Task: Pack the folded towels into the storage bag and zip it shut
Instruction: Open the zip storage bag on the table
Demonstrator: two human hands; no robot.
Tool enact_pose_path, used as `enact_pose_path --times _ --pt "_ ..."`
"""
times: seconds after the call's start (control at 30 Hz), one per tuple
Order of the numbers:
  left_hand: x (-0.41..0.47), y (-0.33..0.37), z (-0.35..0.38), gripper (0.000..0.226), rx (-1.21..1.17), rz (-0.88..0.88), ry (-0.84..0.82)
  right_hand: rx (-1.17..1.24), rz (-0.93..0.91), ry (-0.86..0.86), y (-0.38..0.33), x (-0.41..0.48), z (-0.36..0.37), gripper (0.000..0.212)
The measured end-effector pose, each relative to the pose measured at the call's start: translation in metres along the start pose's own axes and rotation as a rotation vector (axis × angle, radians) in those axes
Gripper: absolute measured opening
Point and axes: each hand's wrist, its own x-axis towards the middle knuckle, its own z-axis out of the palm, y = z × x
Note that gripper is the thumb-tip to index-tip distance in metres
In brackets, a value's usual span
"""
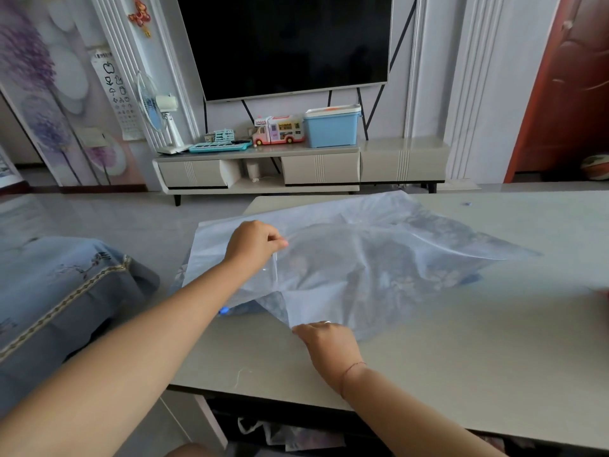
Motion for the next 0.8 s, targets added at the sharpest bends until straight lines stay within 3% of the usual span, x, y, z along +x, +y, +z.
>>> enact_pose_path --times 0.23,0.4,0.5,0.6,0.7,0.8 --pt "0.028 0.004 -0.027 0.017 0.039 0.002 0.176 -0.047 -0.091 -0.148 0.004 -0.008 0.01 0.041" --pt "0.049 0.012 -0.053 0.017 0.065 -0.001 0.288 -0.158 -0.202 -0.099 -0.005 -0.019 0.006 0.03" --pt "0.055 0.015 -0.06 0.016 0.068 -0.013 0.298 -0.164 -0.226 -0.053 -0.001 -0.024 0.014 0.026" --pt "0.053 0.018 -0.051 0.011 0.101 -0.012 0.197 -0.103 -0.269 0.018 0.007 -0.027 0.012 0.022" --pt "0.044 0.019 -0.034 0.01 0.106 0.031 0.087 -0.1 -0.211 0.122 0.038 -0.024 -0.014 0.046" --pt "0.036 0.018 -0.023 0.015 0.132 0.088 0.005 -0.298 -0.053 0.114 0.091 -0.024 -0.049 0.073"
